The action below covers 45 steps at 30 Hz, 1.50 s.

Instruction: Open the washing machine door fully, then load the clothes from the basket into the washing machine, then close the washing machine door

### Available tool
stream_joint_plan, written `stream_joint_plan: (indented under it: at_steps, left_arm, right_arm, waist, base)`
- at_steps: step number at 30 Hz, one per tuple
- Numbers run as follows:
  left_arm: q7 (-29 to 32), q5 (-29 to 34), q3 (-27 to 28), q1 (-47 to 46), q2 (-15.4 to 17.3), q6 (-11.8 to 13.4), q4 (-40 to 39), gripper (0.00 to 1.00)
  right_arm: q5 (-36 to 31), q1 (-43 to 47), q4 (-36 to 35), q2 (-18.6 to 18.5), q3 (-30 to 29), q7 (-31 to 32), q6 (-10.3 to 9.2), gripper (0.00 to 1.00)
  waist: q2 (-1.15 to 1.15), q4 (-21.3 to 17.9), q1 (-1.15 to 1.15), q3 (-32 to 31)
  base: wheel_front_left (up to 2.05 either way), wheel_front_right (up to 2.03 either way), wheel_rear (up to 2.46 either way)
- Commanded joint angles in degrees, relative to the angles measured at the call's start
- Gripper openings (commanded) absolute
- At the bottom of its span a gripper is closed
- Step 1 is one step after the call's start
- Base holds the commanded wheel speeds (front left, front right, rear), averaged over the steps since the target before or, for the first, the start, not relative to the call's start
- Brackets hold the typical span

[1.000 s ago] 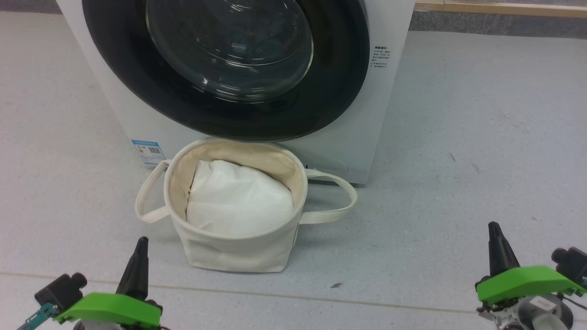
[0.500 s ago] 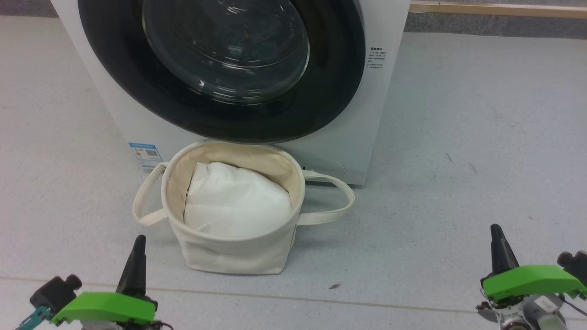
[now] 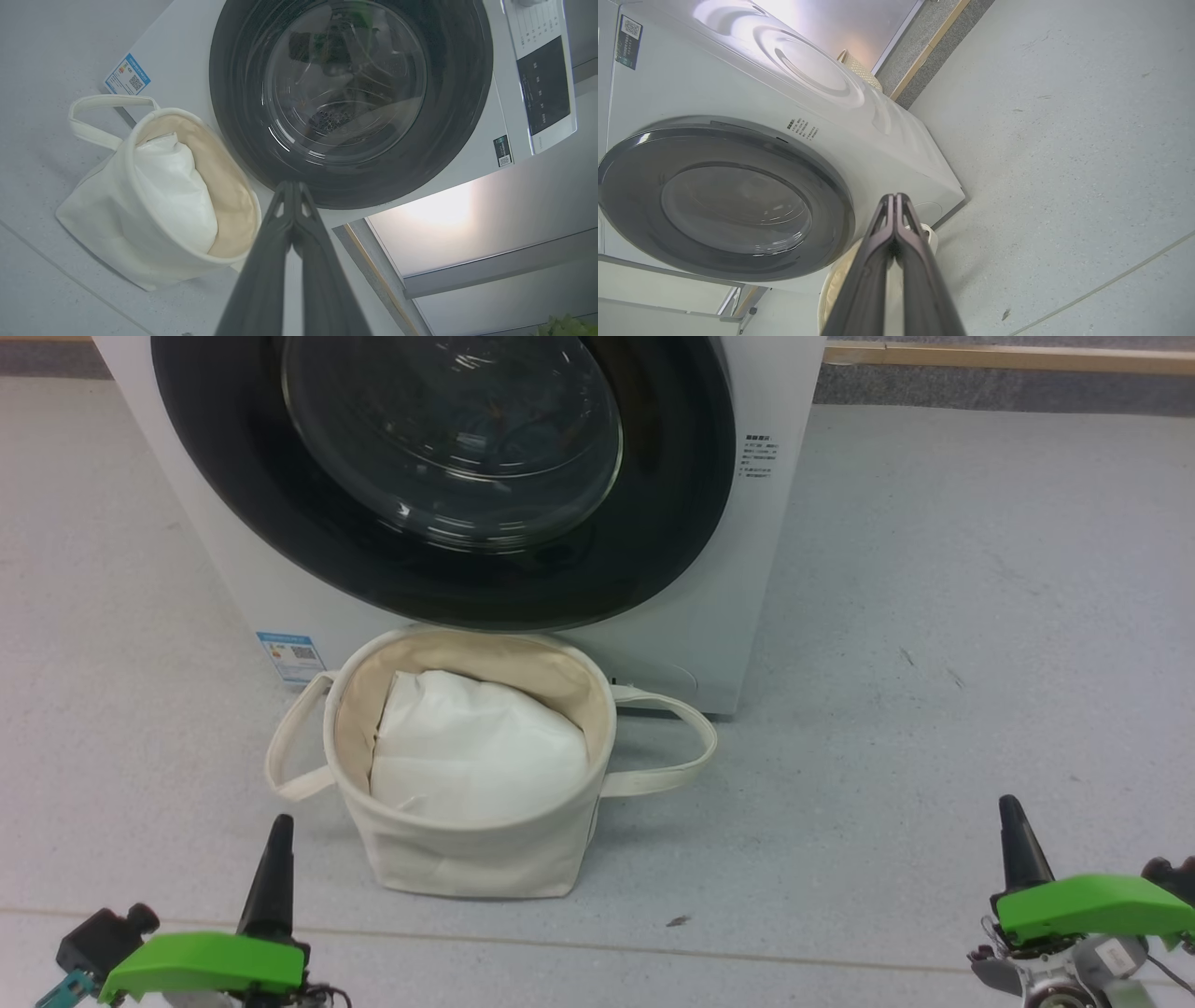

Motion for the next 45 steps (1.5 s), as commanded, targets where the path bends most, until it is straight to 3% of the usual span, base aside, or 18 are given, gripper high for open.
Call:
stream_joint_plan:
  at_steps: [1,45]
  left_arm:
    - [0.6,-1.2,1.6,-1.2,0.3,0.1,-2.4,0.0]
    - [7.8,-21.5,6.3,0.9,-3.3,0.2,-7.8,0.0]
  right_arm:
    - [1.4,-1.8,-2.1,0.0,0.0,0.5,-0.01,0.0]
    - [24.5,-1.3,-3.8,3.0,-4.1,7.8,-0.01,0.0]
  waist:
    - [0.0,0.0,0.0,0.0]
    - [0.0,-1.6,0.0,-0.9]
  base:
    - [0.0,0.0,0.0]
    - [0.0,0.0,0.0]
